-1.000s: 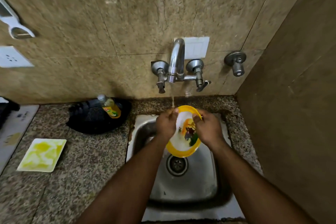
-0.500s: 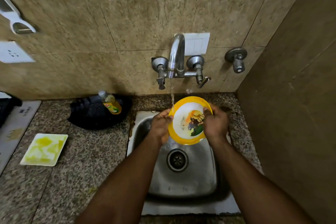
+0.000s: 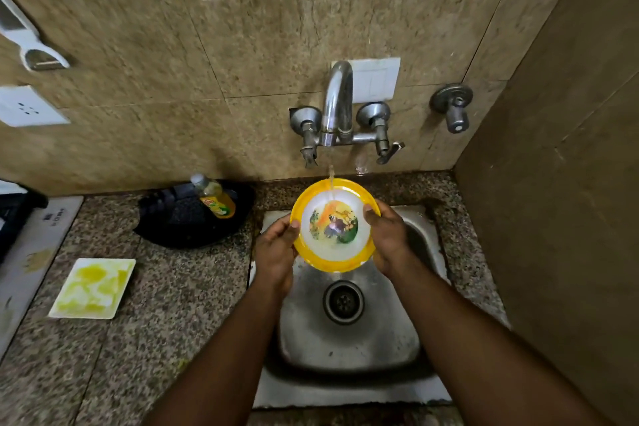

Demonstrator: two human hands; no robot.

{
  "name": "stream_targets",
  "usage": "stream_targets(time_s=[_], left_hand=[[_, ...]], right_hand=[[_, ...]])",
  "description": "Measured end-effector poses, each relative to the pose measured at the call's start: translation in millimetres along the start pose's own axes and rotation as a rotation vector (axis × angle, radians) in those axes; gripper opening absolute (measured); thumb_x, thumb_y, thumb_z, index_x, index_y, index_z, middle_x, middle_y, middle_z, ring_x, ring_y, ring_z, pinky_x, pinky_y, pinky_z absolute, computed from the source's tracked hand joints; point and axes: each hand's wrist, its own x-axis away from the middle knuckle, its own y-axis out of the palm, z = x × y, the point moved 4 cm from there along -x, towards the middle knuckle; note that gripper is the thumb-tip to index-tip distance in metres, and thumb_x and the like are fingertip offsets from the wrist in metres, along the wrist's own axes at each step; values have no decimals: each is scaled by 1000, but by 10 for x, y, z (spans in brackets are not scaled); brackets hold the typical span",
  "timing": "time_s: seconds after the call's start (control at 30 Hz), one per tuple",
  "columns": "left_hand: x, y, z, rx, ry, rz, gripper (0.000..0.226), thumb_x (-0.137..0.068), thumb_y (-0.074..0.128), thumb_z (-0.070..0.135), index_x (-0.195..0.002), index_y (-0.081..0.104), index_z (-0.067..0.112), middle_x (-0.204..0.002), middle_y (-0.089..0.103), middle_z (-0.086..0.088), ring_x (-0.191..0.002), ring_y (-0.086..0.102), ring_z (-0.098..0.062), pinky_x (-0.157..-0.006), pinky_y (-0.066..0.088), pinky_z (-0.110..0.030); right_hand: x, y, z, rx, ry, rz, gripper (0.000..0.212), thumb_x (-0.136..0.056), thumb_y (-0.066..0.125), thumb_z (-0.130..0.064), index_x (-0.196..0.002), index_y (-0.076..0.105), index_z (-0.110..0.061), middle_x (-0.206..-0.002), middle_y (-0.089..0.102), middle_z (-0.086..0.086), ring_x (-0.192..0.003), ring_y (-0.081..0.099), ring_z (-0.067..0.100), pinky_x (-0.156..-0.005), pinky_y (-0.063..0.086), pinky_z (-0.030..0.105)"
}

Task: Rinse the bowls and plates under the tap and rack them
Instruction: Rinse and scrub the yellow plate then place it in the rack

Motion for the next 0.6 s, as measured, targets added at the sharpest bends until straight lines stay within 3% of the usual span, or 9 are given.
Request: stream_targets(time_s=[0.07, 0.13, 0.23, 0.33, 0.4, 0.5, 0.6], left_hand=[[-3, 35, 126, -42, 41, -20, 18, -103, 57, 11, -113, 71, 13, -103, 76, -11, -83, 72, -22, -73, 60, -38], [-27, 38, 224, -25, 51, 28, 19, -103, 59, 14, -119, 69, 14, -109, 77, -9, -92, 74, -24, -80, 62, -43], [-70, -45, 244, -65, 37, 107, 15, -100, 65, 17, -112, 72, 14, -111, 77, -14, -100, 73, -35, -88, 61, -51], [-57, -101, 130, -236, 12, 123, 10, -92, 71, 26, -97, 78, 22, -103, 78, -10, -99, 73, -38, -89, 59, -60], [-45, -75, 51, -312, 34, 115, 19, -88, 69, 35, -100, 78, 23, -103, 78, -8, -99, 73, -36, -89, 58, -61], [36, 56, 30, -288, 59, 105, 18, -101, 62, 21, -111, 75, 13, -104, 77, -9, -101, 72, -35, -84, 61, -49], [83, 148, 58, -266, 68, 122, 22, -104, 59, 17, -118, 72, 6, -107, 76, -11, -93, 71, -25, -72, 57, -31]], right_hand=[[-47, 88, -58, -14, -21, 7, 29, -102, 61, -17, -129, 66, -9, -120, 72, 11, -103, 69, 26, -83, 58, 37], [-34, 235, -105, -37, -5, -41, 28, -102, 61, -18, -128, 66, -8, -120, 73, 13, -104, 69, 28, -90, 59, 47], [65, 300, -4, -29, 77, -122, 28, -103, 59, -17, -129, 64, -9, -124, 71, 14, -112, 68, 33, -98, 55, 56], [86, 52, 180, 153, 136, -135, 13, -104, 57, -22, -111, 67, -22, -118, 72, 9, -108, 68, 33, -97, 55, 55], [30, -90, 138, 348, 49, -91, 10, -100, 60, -22, -101, 70, -23, -113, 73, 9, -107, 68, 34, -95, 56, 54], [-71, -141, -309, 417, -126, 37, 27, -94, 66, -23, -120, 70, -16, -106, 70, 1, -103, 68, 25, -95, 56, 44], [-162, -107, -817, 404, -315, 143, 44, -82, 68, -52, -110, 71, -18, -88, 76, -4, -80, 70, 16, -80, 61, 43]])
